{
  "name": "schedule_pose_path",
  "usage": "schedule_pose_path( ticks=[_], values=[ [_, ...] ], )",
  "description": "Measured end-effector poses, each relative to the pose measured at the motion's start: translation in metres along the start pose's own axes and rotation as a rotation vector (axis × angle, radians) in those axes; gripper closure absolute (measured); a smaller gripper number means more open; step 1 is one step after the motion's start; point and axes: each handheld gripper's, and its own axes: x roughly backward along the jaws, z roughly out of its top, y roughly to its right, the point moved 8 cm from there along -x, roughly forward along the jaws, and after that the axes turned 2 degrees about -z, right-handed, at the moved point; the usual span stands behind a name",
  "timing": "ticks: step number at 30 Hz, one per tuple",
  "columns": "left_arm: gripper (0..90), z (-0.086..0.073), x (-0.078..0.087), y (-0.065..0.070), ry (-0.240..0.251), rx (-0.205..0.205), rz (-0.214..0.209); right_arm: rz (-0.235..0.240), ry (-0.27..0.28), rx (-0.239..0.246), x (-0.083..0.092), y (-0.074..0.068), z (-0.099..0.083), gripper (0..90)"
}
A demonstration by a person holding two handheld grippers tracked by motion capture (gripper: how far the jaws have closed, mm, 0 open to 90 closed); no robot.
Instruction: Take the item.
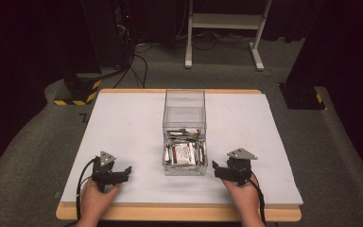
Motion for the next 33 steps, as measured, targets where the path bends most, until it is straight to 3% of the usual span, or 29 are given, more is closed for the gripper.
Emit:
schedule_pose_path(
  ticks=[33],
  values=[
    [12.6, 0.0, 0.0, 0.0, 0.006, 0.006, 0.0, 0.069, 0.14, 0.037, 0.04, -0.027, 0.037, 21.1]
  ],
)
